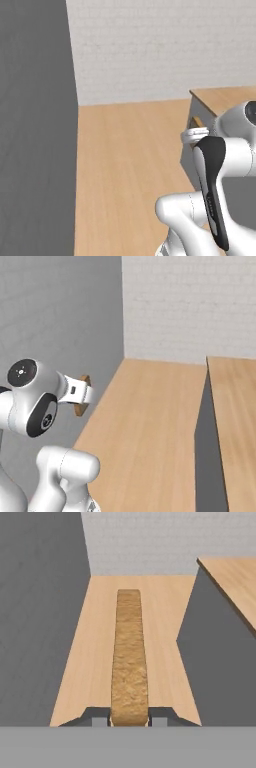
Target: Start the toaster. Once the lever pops up, take the bread to the plate on the dining counter.
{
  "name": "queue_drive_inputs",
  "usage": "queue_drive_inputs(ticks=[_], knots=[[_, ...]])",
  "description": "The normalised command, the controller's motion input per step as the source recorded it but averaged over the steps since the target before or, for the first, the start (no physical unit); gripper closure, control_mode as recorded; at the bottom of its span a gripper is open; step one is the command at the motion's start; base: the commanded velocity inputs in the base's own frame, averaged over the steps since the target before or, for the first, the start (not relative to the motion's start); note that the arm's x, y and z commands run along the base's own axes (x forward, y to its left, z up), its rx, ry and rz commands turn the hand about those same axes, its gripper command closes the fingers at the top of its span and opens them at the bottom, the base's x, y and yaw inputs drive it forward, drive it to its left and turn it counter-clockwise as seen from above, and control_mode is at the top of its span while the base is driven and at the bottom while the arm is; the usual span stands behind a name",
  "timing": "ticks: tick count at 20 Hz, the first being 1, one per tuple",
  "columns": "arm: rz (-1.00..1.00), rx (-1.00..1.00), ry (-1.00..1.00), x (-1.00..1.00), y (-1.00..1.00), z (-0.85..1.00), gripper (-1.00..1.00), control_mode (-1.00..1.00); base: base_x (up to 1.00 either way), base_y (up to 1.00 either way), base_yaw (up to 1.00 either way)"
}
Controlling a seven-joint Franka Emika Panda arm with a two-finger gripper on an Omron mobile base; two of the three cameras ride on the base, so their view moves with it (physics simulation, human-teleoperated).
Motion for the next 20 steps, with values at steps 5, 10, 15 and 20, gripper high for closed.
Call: queue_drive_inputs(ticks=[5, 10, 15, 20], knots=[[0.00, 0.00, 0.00, 0.00, 0.00, 0.00, 1.00, 1.00, 1.00, 0.16, -0.15], [0.00, 0.00, 0.00, 0.00, 0.00, 0.00, 1.00, 1.00, 1.00, 0.27, -0.12], [0.00, 0.00, 0.00, 0.00, 0.00, 0.00, 1.00, 1.00, 1.00, 0.36, -0.09], [0.00, 0.00, 0.00, 0.00, 0.00, 0.00, 1.00, 1.00, 1.00, 0.36, -0.07]])
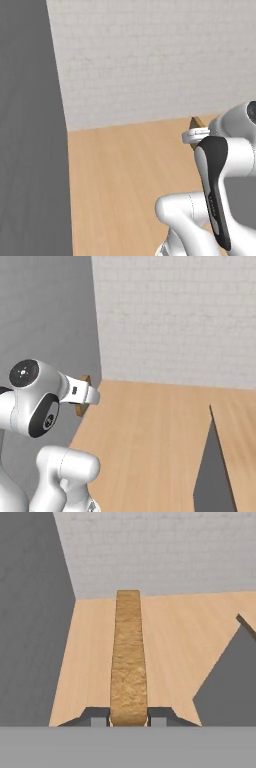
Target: Start the toaster. Once the lever pops up, take the bread to the plate on the dining counter.
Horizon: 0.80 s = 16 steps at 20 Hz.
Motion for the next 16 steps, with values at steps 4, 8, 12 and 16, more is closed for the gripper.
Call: queue_drive_inputs(ticks=[4, 8, 12, 16], knots=[[0.00, 0.00, 0.00, 0.00, 0.00, 0.00, 1.00, 1.00, 1.00, 0.30, -0.05], [0.00, 0.00, 0.00, 0.00, 0.00, 0.00, 1.00, 1.00, 1.00, 0.20, -0.06], [0.00, 0.00, 0.00, 0.00, 0.00, 0.00, 1.00, 1.00, 1.00, 0.13, -0.04], [0.00, 0.00, 0.00, 0.00, 0.00, 0.00, 1.00, 1.00, 1.00, 0.09, -0.02]])
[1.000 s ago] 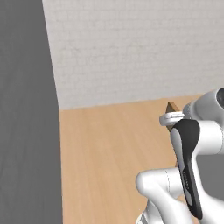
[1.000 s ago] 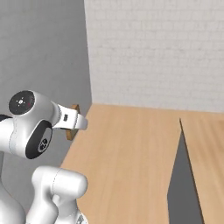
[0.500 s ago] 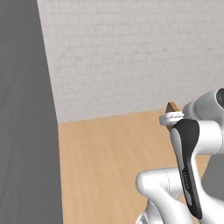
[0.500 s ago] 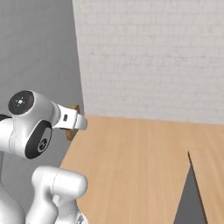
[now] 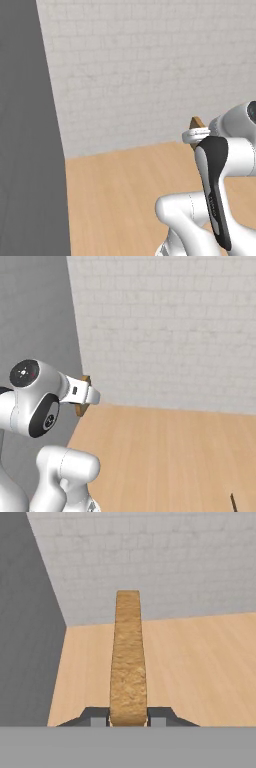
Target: Start the toaster. Once the lever pops up, take the bread to the plate on the dining counter.
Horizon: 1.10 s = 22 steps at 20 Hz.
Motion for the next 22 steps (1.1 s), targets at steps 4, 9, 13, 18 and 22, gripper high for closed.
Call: queue_drive_inputs(ticks=[4, 9, 13, 18, 22], knots=[[0.00, 0.00, 0.00, 0.00, 0.00, 0.00, 1.00, 1.00, 1.00, 0.07, -0.01], [0.00, 0.00, 0.00, 0.00, 0.00, 0.00, 1.00, 1.00, 1.00, 0.03, -0.02], [0.00, 0.00, 0.00, 0.00, 0.00, 0.00, 1.00, 1.00, 1.00, 0.01, -0.05], [0.00, 0.00, 0.00, 0.00, 0.00, 0.00, 1.00, 1.00, 0.95, -0.04, -0.43], [0.00, 0.00, 0.00, 0.00, 0.00, 0.00, 1.00, 1.00, 0.58, -0.05, -0.65]])
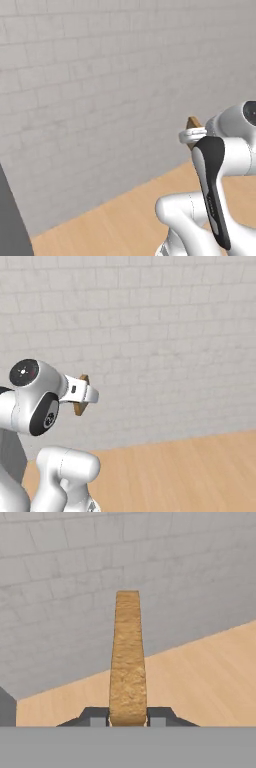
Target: Start the toaster. Once the lever pops up, take the bread to the plate on the dining counter.
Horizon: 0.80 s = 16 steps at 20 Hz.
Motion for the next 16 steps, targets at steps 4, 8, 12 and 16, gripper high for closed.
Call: queue_drive_inputs(ticks=[4, 8, 12, 16], knots=[[0.00, 0.00, 0.00, 0.00, 0.00, 0.00, 1.00, 1.00, 0.38, 0.00, -0.73], [0.00, 0.00, 0.00, 0.00, 0.00, 0.00, 1.00, 1.00, 0.28, 0.00, -0.78], [0.00, 0.00, 0.00, 0.00, 0.00, 0.00, 1.00, 1.00, 0.32, 0.00, -0.79], [0.00, 0.00, 0.00, 0.00, 0.00, 0.00, 1.00, 1.00, 0.37, 0.00, -0.77]])
